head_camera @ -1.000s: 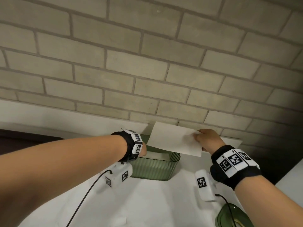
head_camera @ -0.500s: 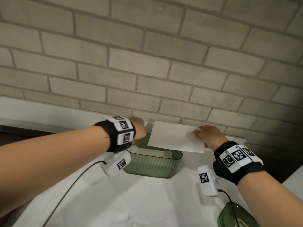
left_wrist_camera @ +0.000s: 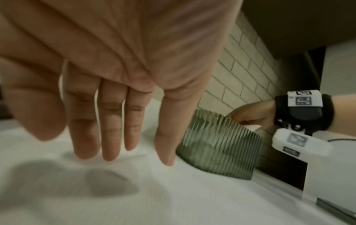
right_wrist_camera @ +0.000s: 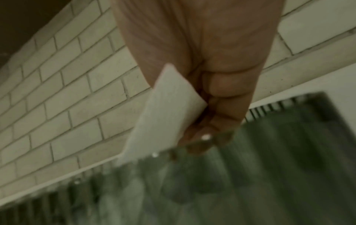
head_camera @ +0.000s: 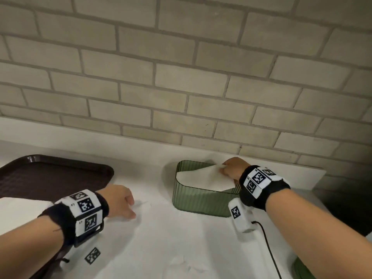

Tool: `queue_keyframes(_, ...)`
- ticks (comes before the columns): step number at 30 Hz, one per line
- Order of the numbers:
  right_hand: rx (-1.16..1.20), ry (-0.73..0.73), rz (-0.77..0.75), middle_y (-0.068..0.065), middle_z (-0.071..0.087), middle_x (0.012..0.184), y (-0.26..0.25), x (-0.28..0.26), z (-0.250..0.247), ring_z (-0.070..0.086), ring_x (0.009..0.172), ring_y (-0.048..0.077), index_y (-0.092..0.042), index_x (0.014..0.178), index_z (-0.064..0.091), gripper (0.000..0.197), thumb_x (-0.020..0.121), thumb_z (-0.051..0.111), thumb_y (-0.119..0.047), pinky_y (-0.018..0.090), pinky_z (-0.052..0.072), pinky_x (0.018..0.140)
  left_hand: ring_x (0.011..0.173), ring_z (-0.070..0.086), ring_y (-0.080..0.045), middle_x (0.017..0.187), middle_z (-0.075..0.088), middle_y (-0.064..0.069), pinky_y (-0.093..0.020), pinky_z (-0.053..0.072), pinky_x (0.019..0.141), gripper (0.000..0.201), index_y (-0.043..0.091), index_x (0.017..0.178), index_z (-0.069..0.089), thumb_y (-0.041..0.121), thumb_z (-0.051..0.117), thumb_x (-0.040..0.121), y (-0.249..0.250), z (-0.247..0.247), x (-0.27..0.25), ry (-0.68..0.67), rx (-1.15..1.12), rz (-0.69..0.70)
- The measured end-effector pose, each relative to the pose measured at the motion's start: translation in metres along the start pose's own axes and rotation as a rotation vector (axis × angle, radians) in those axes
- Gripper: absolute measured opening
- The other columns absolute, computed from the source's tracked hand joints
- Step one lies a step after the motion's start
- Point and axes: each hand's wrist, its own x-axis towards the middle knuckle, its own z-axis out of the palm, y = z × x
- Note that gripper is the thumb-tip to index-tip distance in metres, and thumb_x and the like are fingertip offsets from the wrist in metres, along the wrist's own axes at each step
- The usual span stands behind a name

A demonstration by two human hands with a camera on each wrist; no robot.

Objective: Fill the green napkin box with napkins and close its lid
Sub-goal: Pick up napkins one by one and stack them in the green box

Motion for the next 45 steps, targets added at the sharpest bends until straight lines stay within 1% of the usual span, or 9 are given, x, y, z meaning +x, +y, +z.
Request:
queue_keyframes(11, -0.482, -0.05, 0.03, 0.007, 0.061, 0.122, -0.001, 0.016, 0.026, 0.061, 0.11, 0.024, -0.007, 0.122, 0.058, 0.04, 0.086, 0.064, -0.025, 0.028, 0.048, 0.086, 0.096, 0.051, -0.011, 0.111, 0.054, 0.006, -0.019, 0.041, 0.087, 0.054, 0.023, 0.116, 0.052, 0.048, 0.071, 0.073, -0.001, 0.018, -0.001, -0.042, -0.027, -0.018)
queue_keyframes(18, -0.465, 0.137, -0.144, 0.013, 0.049, 0.125, -0.009, -0.011, 0.008, 0.051, 0.114, 0.028, -0.008, 0.125, 0.05, 0.041, 0.084, 0.057, -0.006, 0.031, 0.045, 0.089, 0.097, 0.051, -0.015, 0.11, 0.055, 0.001, -0.021, 0.04, 0.082, 0.049, 0.016, 0.111, 0.054, 0.044, 0.071, 0.075, 0.008, 0.015, -0.002, -0.041, 0.05, 0.011)
queue_keyframes(21, -0.349, 0.155, -0.251, 0.009, 0.057, 0.119, -0.015, -0.033, 0.002, 0.055, 0.11, 0.026, -0.009, 0.118, 0.059, 0.03, 0.088, 0.054, -0.012, 0.028, 0.045, 0.089, 0.088, 0.051, -0.015, 0.098, 0.051, 0.005, -0.023, 0.043, 0.078, 0.042, 0.021, 0.097, 0.049, 0.044, 0.073, 0.072, 0.007, 0.016, -0.003, 0.023, 0.03, 0.007)
queue_keyframes(26, -0.022, 0.22, -0.402, -0.001, 0.065, 0.085, -0.017, -0.081, 0.015, 0.062, 0.081, 0.017, -0.013, 0.086, 0.068, 0.014, 0.086, 0.054, -0.015, 0.026, 0.05, 0.075, 0.107, 0.056, -0.017, 0.119, 0.057, -0.001, -0.022, 0.042, 0.085, 0.038, 0.018, 0.117, 0.054, 0.037, 0.064, 0.085, 0.006, 0.016, -0.01, 0.128, -0.073, 0.025)
queue_keyframes(29, -0.07, -0.005, -0.382, -0.008, 0.061, 0.078, -0.016, -0.105, 0.034, 0.053, 0.066, 0.002, -0.013, 0.089, 0.071, 0.013, 0.087, 0.062, -0.021, 0.022, 0.046, 0.069, 0.091, 0.053, -0.015, 0.113, 0.058, -0.002, -0.021, 0.039, 0.077, 0.028, 0.017, 0.112, 0.058, 0.028, 0.063, 0.087, 0.007, 0.008, -0.019, 0.201, -0.15, 0.055)
queue_keyframes(32, 0.044, -0.162, -0.312, -0.005, 0.064, 0.084, -0.013, -0.118, 0.058, 0.059, 0.068, 0.007, -0.015, 0.096, 0.068, 0.025, 0.083, 0.069, -0.036, 0.023, 0.053, 0.065, 0.079, 0.054, -0.017, 0.101, 0.058, -0.004, -0.024, 0.043, 0.066, 0.014, 0.018, 0.101, 0.059, 0.021, 0.062, 0.088, 0.009, -0.005, -0.03, 0.255, -0.281, 0.106)
queue_keyframes(36, 0.295, -0.202, -0.278, -0.01, 0.057, 0.094, -0.01, -0.12, 0.081, 0.058, 0.088, 0.009, -0.023, 0.112, 0.057, 0.046, 0.074, 0.076, -0.042, 0.027, 0.051, 0.087, 0.082, 0.063, -0.021, 0.09, 0.058, -0.002, -0.024, 0.054, 0.059, 0.007, 0.021, 0.088, 0.056, 0.017, 0.061, 0.089, 0.013, -0.024, -0.047, 0.289, -0.583, 0.159)
queue_keyframes(41, 0.577, -0.264, -0.241, 0.001, 0.065, 0.099, -0.012, -0.128, 0.083, 0.061, 0.082, 0.012, -0.007, 0.114, 0.057, 0.042, 0.079, 0.075, -0.022, 0.024, 0.054, 0.076, 0.069, 0.059, -0.018, 0.081, 0.058, -0.005, -0.018, 0.052, 0.042, 0.019, 0.022, 0.077, 0.051, 0.011, 0.061, 0.089, 0.018, -0.043, -0.06, 0.314, -0.876, 0.214)
queue_keyframes(45, 0.835, -0.214, -0.199, 0.01, 0.068, 0.08, -0.01, -0.137, 0.072, 0.065, 0.065, 0.014, -0.001, 0.095, 0.06, 0.018, 0.081, 0.071, -0.006, 0.025, 0.058, 0.067, 0.072, 0.061, -0.019, 0.083, 0.061, -0.007, -0.021, 0.056, 0.048, 0.016, 0.019, 0.08, 0.05, 0.011, 0.058, 0.091, 0.018, -0.048, -0.063, 0.314, -1.115, 0.174)
